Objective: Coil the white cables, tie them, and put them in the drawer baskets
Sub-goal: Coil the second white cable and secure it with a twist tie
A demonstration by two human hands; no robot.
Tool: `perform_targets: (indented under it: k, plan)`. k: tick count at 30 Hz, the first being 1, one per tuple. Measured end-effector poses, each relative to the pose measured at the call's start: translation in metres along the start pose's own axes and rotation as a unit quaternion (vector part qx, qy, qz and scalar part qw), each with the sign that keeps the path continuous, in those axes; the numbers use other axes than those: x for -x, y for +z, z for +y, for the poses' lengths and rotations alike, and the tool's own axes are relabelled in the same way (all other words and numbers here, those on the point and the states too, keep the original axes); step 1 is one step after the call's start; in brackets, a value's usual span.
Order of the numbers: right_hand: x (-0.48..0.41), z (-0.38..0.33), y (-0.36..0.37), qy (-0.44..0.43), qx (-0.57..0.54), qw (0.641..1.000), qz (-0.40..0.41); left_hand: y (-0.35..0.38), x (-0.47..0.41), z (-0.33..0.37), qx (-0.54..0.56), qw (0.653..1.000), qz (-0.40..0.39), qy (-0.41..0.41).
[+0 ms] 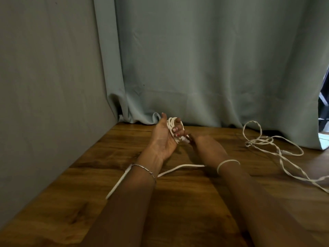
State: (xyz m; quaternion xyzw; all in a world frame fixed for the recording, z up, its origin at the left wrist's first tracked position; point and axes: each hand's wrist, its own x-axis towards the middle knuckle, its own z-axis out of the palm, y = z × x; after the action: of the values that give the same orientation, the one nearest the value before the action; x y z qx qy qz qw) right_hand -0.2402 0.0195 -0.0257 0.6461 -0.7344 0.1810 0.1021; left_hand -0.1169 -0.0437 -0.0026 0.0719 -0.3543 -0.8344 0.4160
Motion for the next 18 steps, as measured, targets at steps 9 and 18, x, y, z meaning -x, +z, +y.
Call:
perform_targets:
  k: [9, 18]
  plan:
    - [0.002, -0.017, -0.011, 0.053, -0.205, 0.975, -0.067, -0.011, -0.006, 0.005, -0.009, 0.984, 0.088, 0.152]
    - [0.005, -0.029, -0.015, 0.189, -0.699, 0.663, -0.19, -0.02, -0.009, 0.004, -0.073, 0.976, 0.113, 0.168]
